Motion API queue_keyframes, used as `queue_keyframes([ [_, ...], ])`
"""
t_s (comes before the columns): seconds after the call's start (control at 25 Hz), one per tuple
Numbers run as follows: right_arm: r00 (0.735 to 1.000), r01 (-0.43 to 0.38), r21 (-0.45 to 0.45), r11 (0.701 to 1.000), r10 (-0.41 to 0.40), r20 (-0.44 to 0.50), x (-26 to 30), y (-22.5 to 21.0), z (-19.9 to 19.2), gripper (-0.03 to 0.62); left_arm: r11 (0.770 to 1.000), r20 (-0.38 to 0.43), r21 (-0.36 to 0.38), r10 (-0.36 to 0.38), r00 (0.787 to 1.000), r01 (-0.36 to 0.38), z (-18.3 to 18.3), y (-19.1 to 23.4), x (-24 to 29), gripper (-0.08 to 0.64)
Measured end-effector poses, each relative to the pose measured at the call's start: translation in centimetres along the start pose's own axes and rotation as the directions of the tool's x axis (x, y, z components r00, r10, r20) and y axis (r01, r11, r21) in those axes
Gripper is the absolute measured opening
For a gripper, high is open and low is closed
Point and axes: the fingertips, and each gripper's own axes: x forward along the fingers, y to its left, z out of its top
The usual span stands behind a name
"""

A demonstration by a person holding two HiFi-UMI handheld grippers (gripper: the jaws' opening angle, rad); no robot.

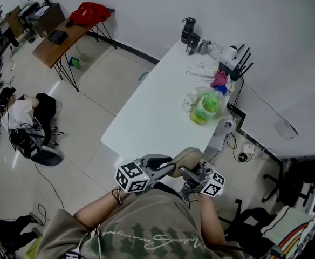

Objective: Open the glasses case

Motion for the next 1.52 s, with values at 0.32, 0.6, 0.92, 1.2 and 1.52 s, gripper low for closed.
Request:
queue_keyframes([
  [0.32,1.000,0.003,-0.018,1.000,-0.003,-0.021,0.0,-0.4,-0.1,0.341,0.981,-0.062,0.169,0.109,0.992,-0.097,-0.1,1.0,0.1,0.155],
  [0.6,0.999,0.019,-0.040,0.999,-0.020,-0.033,0.4,-0.7,-0.2,0.341,0.967,-0.067,0.220,0.146,0.987,-0.128,-0.4,1.8,0.0,0.153],
  [0.92,0.982,0.056,-0.153,0.987,-0.082,-0.168,0.2,-1.1,-1.3,0.341,0.975,-0.129,0.210,0.098,0.987,-0.069,-1.8,2.0,0.5,0.154],
  [1.2,0.997,0.005,-0.076,0.997,-0.011,-0.080,1.0,0.5,-0.6,0.259,0.985,0.038,0.073,0.155,0.987,-0.157,1.5,5.0,-0.7,0.008],
  [1.52,0.993,-0.006,-0.093,0.996,-0.005,-0.119,1.4,-0.3,-0.3,0.267,0.994,0.013,0.100,0.049,0.999,-0.050,1.7,2.9,0.7,0.008],
])
